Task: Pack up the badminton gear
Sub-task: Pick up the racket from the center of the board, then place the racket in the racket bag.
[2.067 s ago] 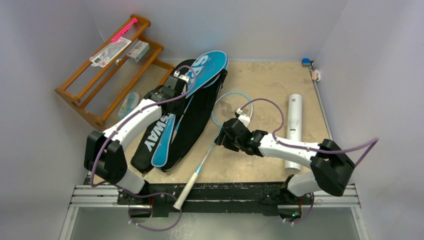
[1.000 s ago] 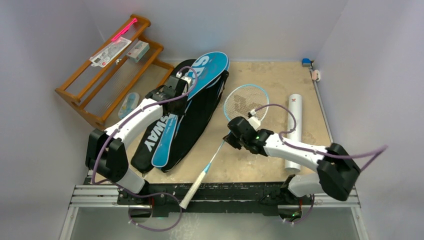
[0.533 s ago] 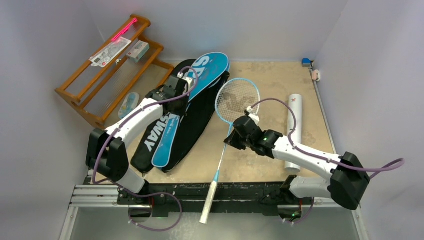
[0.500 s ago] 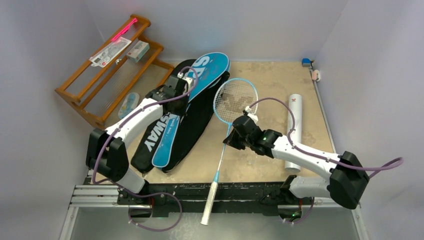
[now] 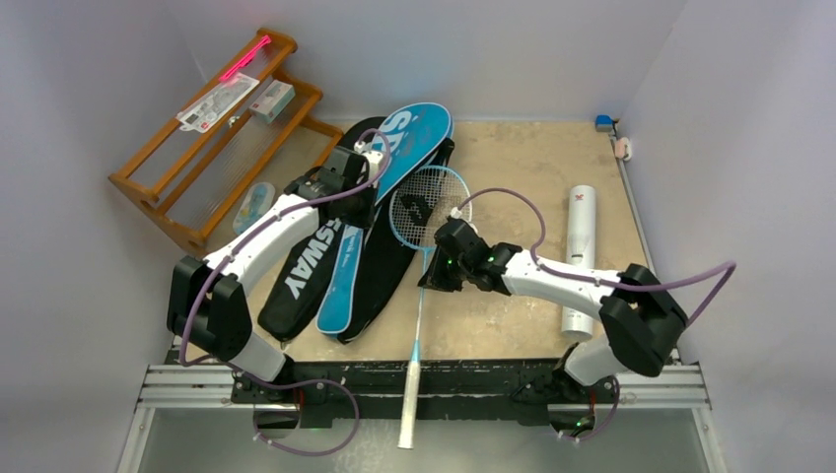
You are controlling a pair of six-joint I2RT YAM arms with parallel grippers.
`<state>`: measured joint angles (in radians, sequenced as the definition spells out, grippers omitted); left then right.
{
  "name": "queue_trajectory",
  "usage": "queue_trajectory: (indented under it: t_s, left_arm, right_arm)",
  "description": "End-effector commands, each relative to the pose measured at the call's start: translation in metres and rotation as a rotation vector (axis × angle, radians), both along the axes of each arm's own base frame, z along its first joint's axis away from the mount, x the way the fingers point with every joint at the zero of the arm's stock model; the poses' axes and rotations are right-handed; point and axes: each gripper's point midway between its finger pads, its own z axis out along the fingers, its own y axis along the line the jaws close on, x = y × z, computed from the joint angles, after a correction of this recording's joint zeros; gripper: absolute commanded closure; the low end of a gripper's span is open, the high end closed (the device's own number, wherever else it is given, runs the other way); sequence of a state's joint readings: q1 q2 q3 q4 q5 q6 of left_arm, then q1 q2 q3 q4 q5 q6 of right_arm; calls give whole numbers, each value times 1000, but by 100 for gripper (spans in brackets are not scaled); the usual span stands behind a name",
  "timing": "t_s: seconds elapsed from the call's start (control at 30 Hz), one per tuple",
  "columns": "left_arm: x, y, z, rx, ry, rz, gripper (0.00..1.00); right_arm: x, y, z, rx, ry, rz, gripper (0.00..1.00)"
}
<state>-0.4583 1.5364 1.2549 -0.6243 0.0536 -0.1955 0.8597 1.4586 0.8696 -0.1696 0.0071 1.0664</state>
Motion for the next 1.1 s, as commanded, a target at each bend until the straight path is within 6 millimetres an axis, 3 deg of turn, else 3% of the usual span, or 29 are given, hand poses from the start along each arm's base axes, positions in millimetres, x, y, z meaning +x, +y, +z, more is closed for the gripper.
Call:
queue_trajectory:
  t_s: [0.0, 0.1, 0.37, 0.6, 0.9, 1.07]
  left_arm:
    - [6, -20, 35, -101, -99, -81, 100]
    - [1, -28, 34, -115, -88, -120, 100]
    - [-20, -55, 31, -161, -45, -257, 100]
    - [-34, -70, 25, -164, -12, -333, 100]
    - [-45, -78, 20, -168, 21, -379, 100]
    - [-56, -89, 22, -210, 47, -437, 100]
  right_arm:
    - [13, 27, 27, 96, -49, 43, 100]
    - [13, 33, 24, 92, -25, 61, 100]
    - [39, 50, 32, 57, -83, 97, 100]
    - [86, 47, 32, 51, -109, 56, 100]
    - [150, 40, 49, 147, -187, -1, 100]
    - [171, 44, 57, 216, -237, 15, 100]
